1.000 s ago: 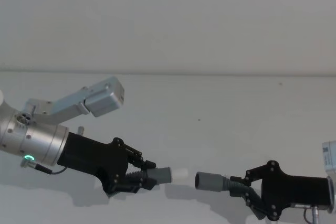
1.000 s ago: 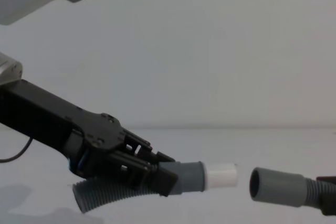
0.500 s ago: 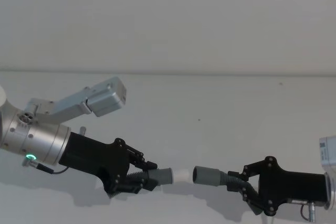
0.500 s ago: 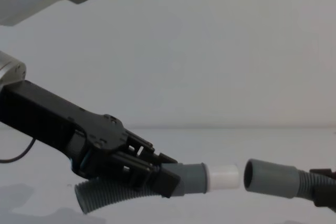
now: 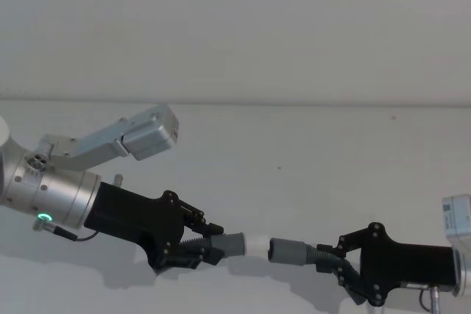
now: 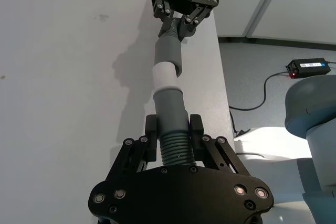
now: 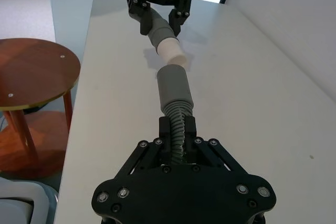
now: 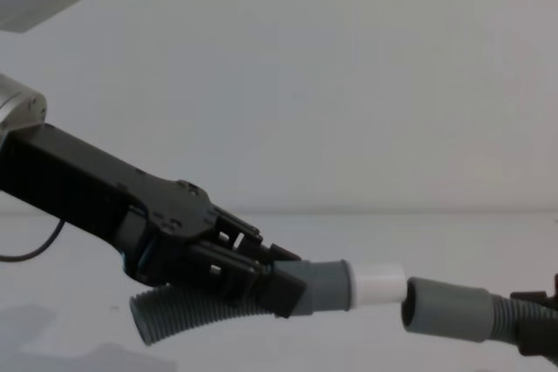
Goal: Use both hands to pick up one end of the pipe from the table, align the ends, and insert them.
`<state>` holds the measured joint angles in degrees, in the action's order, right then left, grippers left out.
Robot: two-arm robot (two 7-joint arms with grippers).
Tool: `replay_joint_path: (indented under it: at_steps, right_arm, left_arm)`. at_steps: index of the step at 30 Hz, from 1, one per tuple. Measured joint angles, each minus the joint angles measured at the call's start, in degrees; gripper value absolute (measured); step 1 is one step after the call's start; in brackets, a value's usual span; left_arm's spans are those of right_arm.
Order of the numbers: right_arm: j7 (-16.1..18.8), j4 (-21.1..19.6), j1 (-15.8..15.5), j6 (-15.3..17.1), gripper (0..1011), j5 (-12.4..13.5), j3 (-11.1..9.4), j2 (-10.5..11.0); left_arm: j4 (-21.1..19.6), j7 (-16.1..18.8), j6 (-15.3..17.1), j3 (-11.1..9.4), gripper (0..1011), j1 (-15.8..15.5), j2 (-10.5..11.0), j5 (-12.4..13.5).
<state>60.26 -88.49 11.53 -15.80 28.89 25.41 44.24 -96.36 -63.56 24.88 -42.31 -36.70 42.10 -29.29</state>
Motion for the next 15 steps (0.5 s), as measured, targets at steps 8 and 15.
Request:
replay_joint_path:
  at_steps: [8, 15]
  right_arm:
    - [0.0, 0.0, 0.2, -0.1, 129, 0.2, 0.3, 0.2]
    - [0.1, 0.2, 0.4, 0.0, 129, 1.0, 0.5, 0.4]
  left_arm:
    - [0.1, -0.1, -0.1, -0.5, 351, -0.5, -0.2, -0.3]
    - [0.5, -0.4, -0.1, -1.1, 351, -0.9, -0.3, -0.5]
